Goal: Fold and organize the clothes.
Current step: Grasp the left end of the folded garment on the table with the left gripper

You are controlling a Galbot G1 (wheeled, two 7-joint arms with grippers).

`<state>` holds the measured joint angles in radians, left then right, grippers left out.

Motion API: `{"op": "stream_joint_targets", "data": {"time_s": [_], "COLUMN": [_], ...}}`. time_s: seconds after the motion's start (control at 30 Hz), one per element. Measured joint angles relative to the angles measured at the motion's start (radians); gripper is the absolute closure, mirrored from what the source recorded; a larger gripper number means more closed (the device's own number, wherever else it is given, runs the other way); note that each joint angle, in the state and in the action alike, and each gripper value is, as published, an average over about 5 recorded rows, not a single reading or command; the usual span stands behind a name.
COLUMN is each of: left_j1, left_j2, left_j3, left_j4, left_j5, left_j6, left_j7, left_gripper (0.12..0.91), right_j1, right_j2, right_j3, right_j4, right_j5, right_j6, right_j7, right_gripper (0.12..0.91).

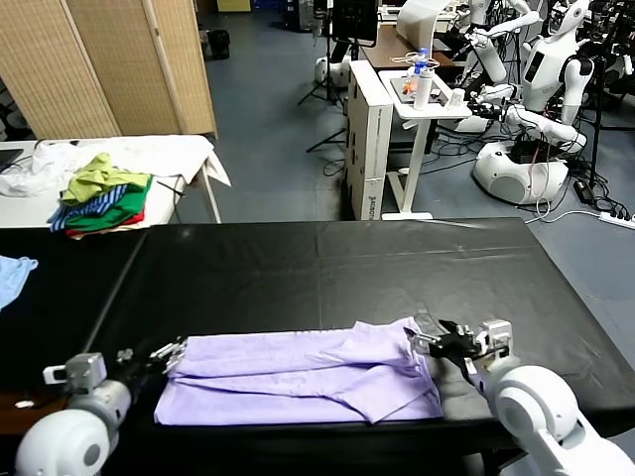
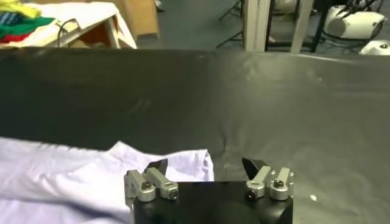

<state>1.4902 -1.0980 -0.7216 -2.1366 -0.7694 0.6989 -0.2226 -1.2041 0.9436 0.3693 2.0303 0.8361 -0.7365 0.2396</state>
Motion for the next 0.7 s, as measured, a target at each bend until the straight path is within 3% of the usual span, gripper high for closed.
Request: {"op": "stream_joint_targets", "data": {"time_s": [0.2, 0.43, 0.7], "left_j1": [-0.023, -0.032, -0.042], "left_j2": [-0.004, -0.012, -0.025], "left_j3": [0.016, 0.028, 0.030], "left_j4": [0.037, 0.068, 0.106], "left_j5": [-0.012, -0.011, -0.010], "left_j6": [-0.001, -0.001, -0.005], "left_j7": [0.014, 0.020, 0.021], "left_gripper": [0.123, 0.139, 0.284], "right_j1": [0.040, 0.062, 0.046], "right_j2": [0.046, 0.080, 0.088], "right_j3": [-0.037, -0.054, -0.044], "right_j4": [-0.054, -0.083, -0.083], "right_j5": [-0.028, -0.045, -0.054], "right_j6": [0.000, 0.000, 0.000], "right_j7": [0.000, 0.000, -0.007], "right_gripper": [0.150, 0.262, 0.364]}}
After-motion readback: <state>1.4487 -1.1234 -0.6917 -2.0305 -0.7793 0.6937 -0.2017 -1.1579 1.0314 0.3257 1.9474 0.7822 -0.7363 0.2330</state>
